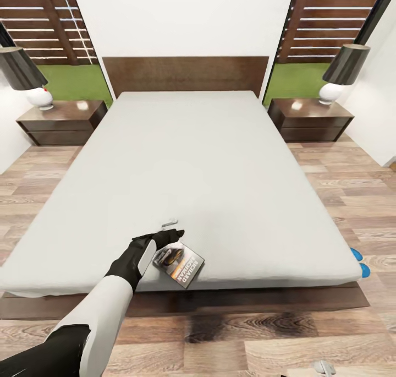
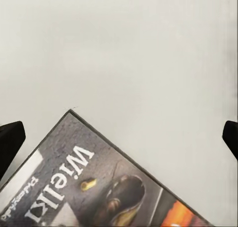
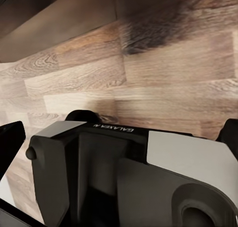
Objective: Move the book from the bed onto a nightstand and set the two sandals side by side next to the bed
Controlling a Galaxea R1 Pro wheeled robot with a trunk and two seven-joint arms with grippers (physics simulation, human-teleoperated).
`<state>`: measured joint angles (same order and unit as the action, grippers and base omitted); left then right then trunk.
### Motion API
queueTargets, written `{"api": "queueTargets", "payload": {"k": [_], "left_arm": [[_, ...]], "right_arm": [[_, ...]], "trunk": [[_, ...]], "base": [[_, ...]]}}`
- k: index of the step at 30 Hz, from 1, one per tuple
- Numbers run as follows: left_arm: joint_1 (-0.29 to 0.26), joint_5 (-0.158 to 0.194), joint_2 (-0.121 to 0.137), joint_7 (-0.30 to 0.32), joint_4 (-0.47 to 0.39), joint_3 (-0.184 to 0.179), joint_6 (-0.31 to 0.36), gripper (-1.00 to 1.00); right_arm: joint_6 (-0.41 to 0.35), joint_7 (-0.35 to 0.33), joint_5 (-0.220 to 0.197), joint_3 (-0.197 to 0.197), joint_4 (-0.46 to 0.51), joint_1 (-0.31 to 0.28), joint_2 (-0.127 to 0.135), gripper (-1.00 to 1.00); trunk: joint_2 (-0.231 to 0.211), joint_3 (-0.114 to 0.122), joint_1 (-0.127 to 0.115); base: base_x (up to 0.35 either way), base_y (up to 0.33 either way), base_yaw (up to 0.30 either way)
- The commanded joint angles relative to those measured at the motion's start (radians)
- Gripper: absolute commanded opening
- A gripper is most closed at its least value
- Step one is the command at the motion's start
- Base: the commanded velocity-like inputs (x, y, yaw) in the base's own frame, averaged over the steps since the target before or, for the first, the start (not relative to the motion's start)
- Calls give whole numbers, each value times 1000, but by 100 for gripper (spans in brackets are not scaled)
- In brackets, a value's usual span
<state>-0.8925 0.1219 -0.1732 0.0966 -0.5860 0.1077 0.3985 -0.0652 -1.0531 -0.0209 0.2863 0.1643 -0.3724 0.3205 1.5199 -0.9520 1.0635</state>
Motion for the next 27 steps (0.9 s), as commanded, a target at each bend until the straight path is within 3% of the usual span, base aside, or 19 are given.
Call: {"api": "queueTargets", "payload": {"k": [1, 3, 4, 7, 10, 12, 14, 15, 16, 17, 21, 24, 27], "left_arm": [[0, 9, -1, 30, -1, 8, 9, 100], [0, 38, 5, 102, -1, 10, 13, 100], [0, 78, 20, 155, -1, 10, 28, 100], [0, 154, 51, 216, -3, 9, 89, 100], [0, 177, 63, 232, -4, 9, 115, 100], [3, 189, 84, 267, -1, 9, 127, 100], [7, 195, 126, 356, 9, 8, 135, 100], [12, 198, 180, 496, 41, 8, 149, 100], [14, 198, 194, 535, 53, 8, 151, 100], [20, 196, 233, 644, 98, 7, 156, 100], [39, 189, 341, 880, 247, 6, 148, 100], [88, 185, 415, 1053, 346, 5, 63, 100], [158, 180, 464, 1174, 430, 3, -82, 100]], "right_arm": [[-7, -4, -2, 2, 0, 0, 0, 100], [-7, -4, -2, 2, 0, 0, 0, 100], [-7, -4, -2, 2, 0, 0, 0, 100], [-7, -4, -2, 2, 0, 0, 0, 100], [-7, -4, -2, 2, 0, 0, 0, 100], [-7, -4, -2, 2, 0, 0, 0, 100], [-7, -4, -2, 2, 0, 0, 0, 100], [-7, -4, -2, 2, 0, 0, 0, 100], [-7, -4, -2, 2, 0, 0, 0, 100], [-7, -4, -2, 2, 0, 0, 0, 100], [-7, -4, -1, 2, 0, 0, 0, 100], [-7, -4, -1, 2, 0, 0, 0, 100], [-5, -3, -1, 2, 0, 0, -1, 100]], "trunk": [[-7, 3, -4], [-21, 9, -12], [-28, 12, -15], [-49, 21, -27], [-70, 31, -38], [-84, 37, -46], [-98, 43, -54], [-105, 46, -58], [-112, 50, -61], [-119, 53, -65], [-147, 65, -81], [-168, 75, -92], [-189, 84, -104]], "base": [[0, 0, 0], [0, 0, 0], [0, 0, 0], [0, 0, 0], [0, 0, 0], [0, 0, 0], [0, 0, 0], [0, 0, 0], [0, 0, 0], [0, 0, 0], [0, 0, 0], [0, 0, 0], [0, 0, 0]]}}
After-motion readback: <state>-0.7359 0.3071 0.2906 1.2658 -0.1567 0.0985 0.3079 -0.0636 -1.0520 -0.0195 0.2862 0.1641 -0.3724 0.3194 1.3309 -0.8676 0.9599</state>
